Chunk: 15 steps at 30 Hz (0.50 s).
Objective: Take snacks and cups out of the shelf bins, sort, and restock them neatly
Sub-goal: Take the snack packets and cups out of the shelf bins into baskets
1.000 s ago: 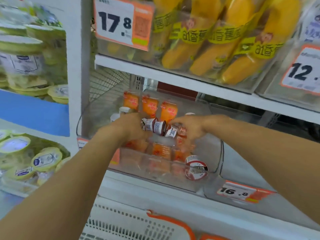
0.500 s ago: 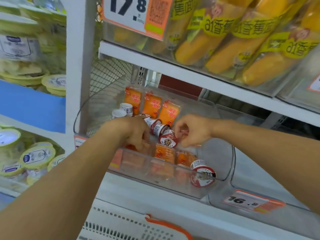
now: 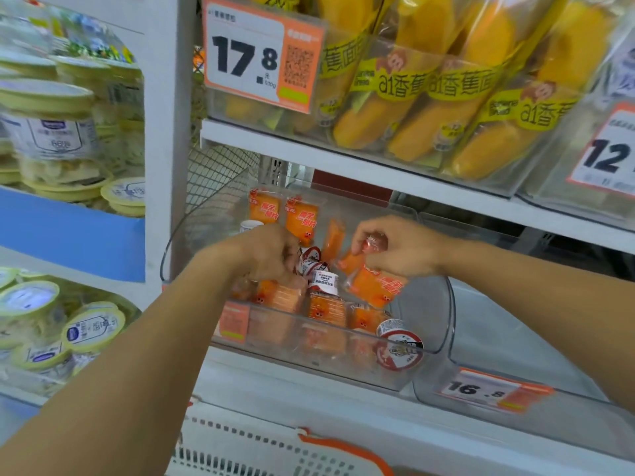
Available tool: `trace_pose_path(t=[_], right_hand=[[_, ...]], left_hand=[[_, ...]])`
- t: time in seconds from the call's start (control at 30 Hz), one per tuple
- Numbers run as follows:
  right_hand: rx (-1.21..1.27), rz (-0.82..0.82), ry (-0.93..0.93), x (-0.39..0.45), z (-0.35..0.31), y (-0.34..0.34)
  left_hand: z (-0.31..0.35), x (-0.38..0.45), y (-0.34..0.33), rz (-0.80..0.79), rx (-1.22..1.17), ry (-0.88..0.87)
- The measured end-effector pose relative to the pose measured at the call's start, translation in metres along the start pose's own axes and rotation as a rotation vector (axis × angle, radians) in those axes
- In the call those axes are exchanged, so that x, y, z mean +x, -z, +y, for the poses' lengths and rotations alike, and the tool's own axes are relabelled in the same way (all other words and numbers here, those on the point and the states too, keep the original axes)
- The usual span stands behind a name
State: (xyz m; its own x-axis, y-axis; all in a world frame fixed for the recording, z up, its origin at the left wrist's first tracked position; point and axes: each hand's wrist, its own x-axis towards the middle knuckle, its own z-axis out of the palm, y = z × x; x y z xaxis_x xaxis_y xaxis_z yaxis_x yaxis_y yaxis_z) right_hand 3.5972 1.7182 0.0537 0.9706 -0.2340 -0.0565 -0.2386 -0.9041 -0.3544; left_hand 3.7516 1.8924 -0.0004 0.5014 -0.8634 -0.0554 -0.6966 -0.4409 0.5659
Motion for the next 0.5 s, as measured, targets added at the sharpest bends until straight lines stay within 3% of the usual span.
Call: trace_pose_path(t=[0.1,0.3,0.5], right_hand=[[-0.051,-0.033,-0.003,0.012,-0.001,-0.008],[-0.372,-0.263,-0.072,0.040,-0.009,-0.021],[-0.586,-0.195,-0.058,0.061,-0.012,-0.038]], left_hand=[[-0.002,0.001,-0.007,0.006,-0.017,0.041],[-0.012,0.011,-0.020,-0.158,0.098,0.164],[-0.004,0.017,-0.020,-0.173,0.080,0.160]])
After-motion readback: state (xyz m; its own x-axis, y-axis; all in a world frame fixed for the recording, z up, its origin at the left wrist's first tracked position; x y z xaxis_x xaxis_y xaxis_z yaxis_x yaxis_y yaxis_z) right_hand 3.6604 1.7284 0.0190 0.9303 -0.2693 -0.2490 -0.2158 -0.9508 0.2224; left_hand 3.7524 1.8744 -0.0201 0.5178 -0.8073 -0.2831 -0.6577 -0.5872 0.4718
